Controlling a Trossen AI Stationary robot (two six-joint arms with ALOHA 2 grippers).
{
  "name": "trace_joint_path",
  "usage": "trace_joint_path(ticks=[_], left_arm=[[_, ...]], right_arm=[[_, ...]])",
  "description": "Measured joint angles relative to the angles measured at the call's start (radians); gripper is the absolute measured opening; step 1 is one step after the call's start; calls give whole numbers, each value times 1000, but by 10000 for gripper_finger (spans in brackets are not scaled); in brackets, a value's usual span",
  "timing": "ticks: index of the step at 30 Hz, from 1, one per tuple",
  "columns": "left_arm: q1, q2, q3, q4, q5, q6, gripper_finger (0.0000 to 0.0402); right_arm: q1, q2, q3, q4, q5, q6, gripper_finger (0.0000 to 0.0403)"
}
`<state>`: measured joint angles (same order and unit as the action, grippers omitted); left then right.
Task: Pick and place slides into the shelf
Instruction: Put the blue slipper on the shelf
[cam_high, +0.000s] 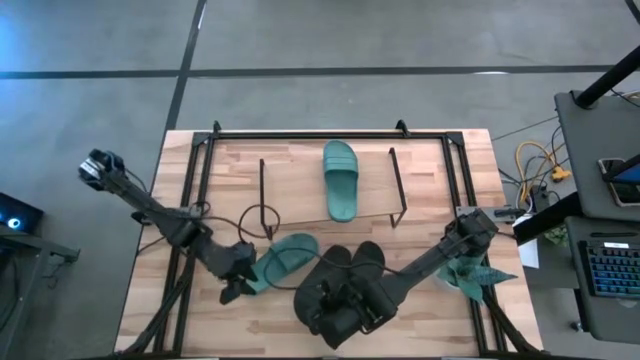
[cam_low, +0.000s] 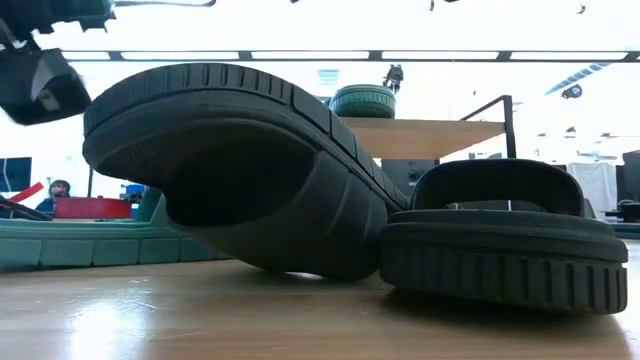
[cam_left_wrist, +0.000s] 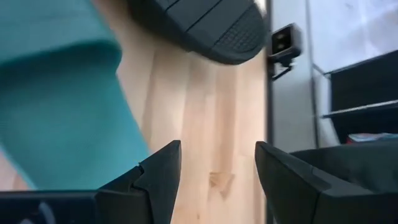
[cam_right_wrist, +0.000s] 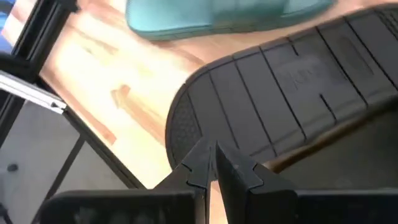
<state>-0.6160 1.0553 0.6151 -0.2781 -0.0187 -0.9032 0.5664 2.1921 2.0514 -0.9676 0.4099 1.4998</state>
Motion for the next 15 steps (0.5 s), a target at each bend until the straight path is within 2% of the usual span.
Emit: trace_joint_path(ticks=[2, 8, 15], left_arm=[[-37, 16, -26, 43, -52, -51, 191], [-96, 42, -145, 295, -121, -154, 191], [-98, 14, -230, 340, -227, -217, 191]], right_arm=[[-15, 0, 0, 0, -17, -21, 17], [-46, 0, 0, -5, -101, -94, 17], [-50, 0, 0, -30, -148, -23, 17]])
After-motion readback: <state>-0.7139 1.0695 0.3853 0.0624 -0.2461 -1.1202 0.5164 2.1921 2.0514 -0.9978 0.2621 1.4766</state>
